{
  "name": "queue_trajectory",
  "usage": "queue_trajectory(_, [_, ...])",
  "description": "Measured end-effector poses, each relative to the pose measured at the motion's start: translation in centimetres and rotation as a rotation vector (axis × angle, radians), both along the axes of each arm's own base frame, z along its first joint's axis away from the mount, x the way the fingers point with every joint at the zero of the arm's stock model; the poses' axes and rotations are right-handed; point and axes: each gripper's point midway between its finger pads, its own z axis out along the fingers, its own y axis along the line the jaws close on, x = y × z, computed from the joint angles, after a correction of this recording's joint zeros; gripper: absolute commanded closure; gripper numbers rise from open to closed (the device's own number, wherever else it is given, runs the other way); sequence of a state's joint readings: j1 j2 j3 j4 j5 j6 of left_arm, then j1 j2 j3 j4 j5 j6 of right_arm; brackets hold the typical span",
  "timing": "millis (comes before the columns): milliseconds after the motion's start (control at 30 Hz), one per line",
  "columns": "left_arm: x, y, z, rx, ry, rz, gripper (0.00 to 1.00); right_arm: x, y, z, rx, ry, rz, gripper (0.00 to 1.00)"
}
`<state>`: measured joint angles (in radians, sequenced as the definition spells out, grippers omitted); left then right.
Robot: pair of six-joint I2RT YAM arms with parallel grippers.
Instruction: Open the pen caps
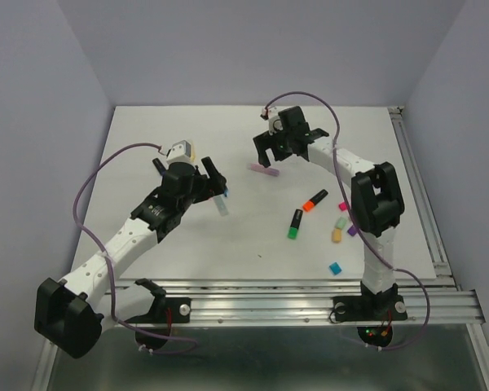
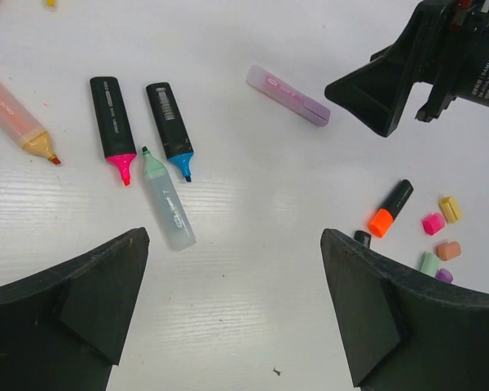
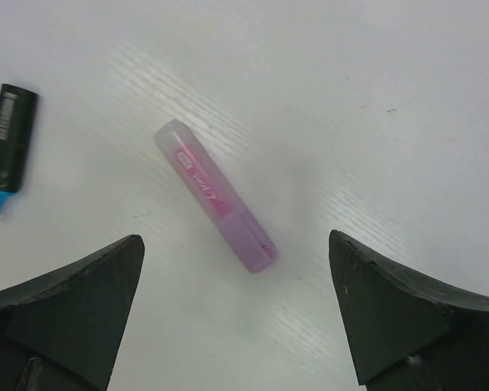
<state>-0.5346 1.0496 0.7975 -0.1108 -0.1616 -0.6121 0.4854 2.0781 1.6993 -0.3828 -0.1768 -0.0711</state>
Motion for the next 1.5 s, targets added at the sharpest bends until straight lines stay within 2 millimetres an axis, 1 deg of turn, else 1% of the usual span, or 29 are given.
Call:
queue_trajectory(67, [0.0, -0.1, 0.0, -0.001, -0.001, -0.003, 0.01, 1.0, -1.7, 0.0, -0.029, -0.025, 0.002, 0.02])
queue_trajectory(100, [0.0, -0.1, 0.0, -0.001, 0.000, -0.004, 0.01, 1.2, -2.3, -0.4, -0.054, -0.035, 0.019, 0.02])
queue_trajectory(167, [0.0, -0.1, -0.1, 0.000, 0.002, -0.006, 0.01, 1.4, -2.7, -1.1, -0.089, -0.043, 0.051, 0.03])
queue_trajectory(300, [0.1, -0.3, -0.6, 0.004, 0.016, -0.012, 0.01, 1.0, -2.3, -3.3, -0.149, -0.021, 0.127, 0.04])
queue_trajectory(433, [0.1, -0.5, -0.9, 0.007, 0.026, -0.017, 0.01, 0.4, -2.1, -6.5, -0.198, 0.033, 0.192, 0.06])
queue_trajectory(500, [0.1, -0.5, -1.0, 0.008, 0.027, -0.019, 0.01, 0.1, -2.1, -7.6, -0.208, 0.060, 0.216, 0.07])
queue_trajectory(533, [0.1, -0.5, -1.0, 0.008, 0.029, -0.020, 0.01, 0.1, -2.0, -7.7, -0.206, 0.063, 0.230, 0.08])
queue_trajectory(600, [0.2, -0.5, -1.1, 0.011, 0.031, -0.022, 0.01, 0.2, -1.8, -7.6, -0.207, 0.059, 0.241, 0.14])
queue_trajectory(767, [0.2, -0.6, -1.6, 0.017, 0.043, -0.026, 0.01, -0.1, -1.6, -7.8, -0.202, 0.074, 0.267, 0.32])
queue_trajectory(833, [0.2, -0.6, -1.6, 0.019, 0.044, -0.027, 0.01, -0.3, -1.6, -7.8, -0.200, 0.079, 0.275, 0.35])
queue_trajectory(867, [0.2, -0.7, -1.6, 0.019, 0.043, -0.028, 0.01, -0.3, -1.6, -7.8, -0.200, 0.079, 0.278, 0.43])
queue_trajectory(933, [0.2, -0.6, -1.6, 0.020, 0.044, -0.028, 0.01, -0.4, -1.6, -7.9, -0.198, 0.079, 0.279, 0.49])
queue_trajectory(967, [0.2, -0.6, -1.6, 0.020, 0.043, -0.028, 0.01, -0.6, -1.6, -7.9, -0.197, 0.077, 0.281, 0.59])
queue_trajectory(1033, [0.2, -0.6, -1.6, 0.021, 0.043, -0.028, 0.01, -1.2, -1.9, -8.0, -0.193, 0.079, 0.281, 0.68])
queue_trajectory(1067, [0.2, -0.6, -1.6, 0.021, 0.043, -0.028, 0.01, -1.7, -2.0, -8.0, -0.191, 0.084, 0.281, 0.76])
queue_trajectory(1133, [0.2, -0.7, -1.6, 0.021, 0.043, -0.030, 0.01, -2.1, -2.3, -8.0, -0.190, 0.091, 0.277, 0.82])
queue_trajectory(1167, [0.2, -0.7, -1.6, 0.021, 0.043, -0.031, 0.01, -2.2, -2.2, -8.0, -0.188, 0.092, 0.278, 0.88])
queue_trajectory(1267, [0.3, -0.8, -2.0, 0.023, 0.052, -0.032, 0.01, -2.7, -2.1, -8.0, -0.166, 0.093, 0.278, 0.90])
queue_trajectory(1333, [0.4, -1.0, -2.0, 0.013, 0.053, -0.035, 0.01, -3.4, -2.1, -7.9, -0.139, 0.096, 0.265, 0.91])
queue_trajectory(1400, [0.7, -1.5, -1.7, -0.009, 0.042, -0.046, 0.01, -5.2, -2.6, -7.8, -0.107, 0.120, 0.234, 0.91])
queue_trajectory(1467, [1.0, -2.3, -1.4, -0.043, 0.031, -0.063, 0.01, -7.1, -2.8, -7.2, -0.054, 0.130, 0.201, 0.91])
queue_trajectory(1500, [1.2, -2.5, -1.4, -0.053, 0.032, -0.068, 0.01, -8.2, -2.9, -6.5, -0.017, 0.133, 0.182, 0.91])
